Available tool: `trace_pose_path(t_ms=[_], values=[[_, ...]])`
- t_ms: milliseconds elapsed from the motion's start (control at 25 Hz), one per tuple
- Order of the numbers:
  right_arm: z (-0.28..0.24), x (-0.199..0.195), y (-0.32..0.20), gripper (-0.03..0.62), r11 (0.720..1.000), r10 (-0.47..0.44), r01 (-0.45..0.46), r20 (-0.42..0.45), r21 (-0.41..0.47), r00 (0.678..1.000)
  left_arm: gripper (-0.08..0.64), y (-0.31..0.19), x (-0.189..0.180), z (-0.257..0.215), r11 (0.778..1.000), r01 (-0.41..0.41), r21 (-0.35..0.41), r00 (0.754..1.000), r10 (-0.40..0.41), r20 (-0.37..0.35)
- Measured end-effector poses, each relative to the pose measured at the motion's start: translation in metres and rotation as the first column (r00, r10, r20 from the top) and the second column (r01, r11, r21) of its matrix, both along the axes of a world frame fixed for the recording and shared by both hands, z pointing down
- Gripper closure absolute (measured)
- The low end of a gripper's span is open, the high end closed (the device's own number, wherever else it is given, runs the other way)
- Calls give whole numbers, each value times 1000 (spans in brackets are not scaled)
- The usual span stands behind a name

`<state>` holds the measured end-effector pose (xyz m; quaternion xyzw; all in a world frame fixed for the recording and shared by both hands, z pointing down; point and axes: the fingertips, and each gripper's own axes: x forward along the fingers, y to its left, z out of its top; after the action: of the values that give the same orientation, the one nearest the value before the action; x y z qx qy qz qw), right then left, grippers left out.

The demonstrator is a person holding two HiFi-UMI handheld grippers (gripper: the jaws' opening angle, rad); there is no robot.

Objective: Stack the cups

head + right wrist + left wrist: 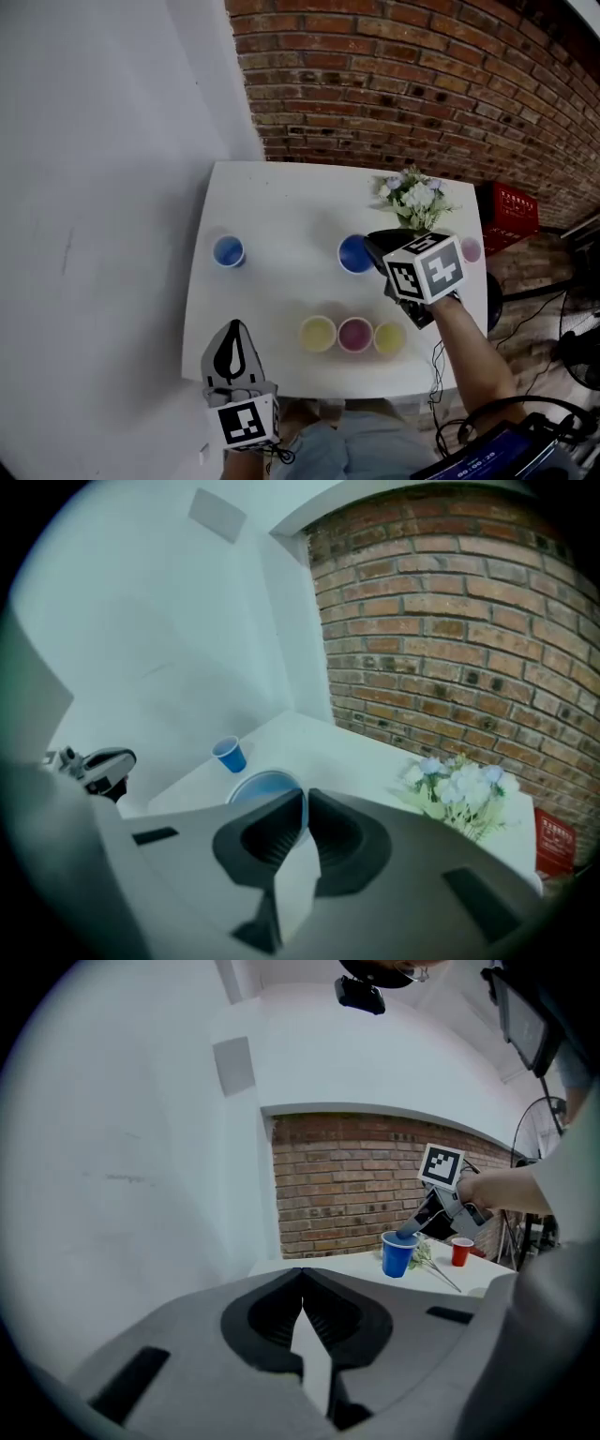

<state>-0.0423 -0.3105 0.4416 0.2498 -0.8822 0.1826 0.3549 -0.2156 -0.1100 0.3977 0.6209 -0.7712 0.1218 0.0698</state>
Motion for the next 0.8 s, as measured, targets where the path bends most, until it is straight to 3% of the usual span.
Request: trace_pose_path(t_ms=[400, 800], values=[[-43, 22, 83, 565, 999, 49, -49, 32, -8, 998, 551, 41, 26, -16, 985, -160, 56, 987, 161, -2], [-47, 41, 141, 563, 1000, -11, 11, 27, -19, 1000, 551, 90, 58, -29, 990, -124, 69, 992, 126, -23]])
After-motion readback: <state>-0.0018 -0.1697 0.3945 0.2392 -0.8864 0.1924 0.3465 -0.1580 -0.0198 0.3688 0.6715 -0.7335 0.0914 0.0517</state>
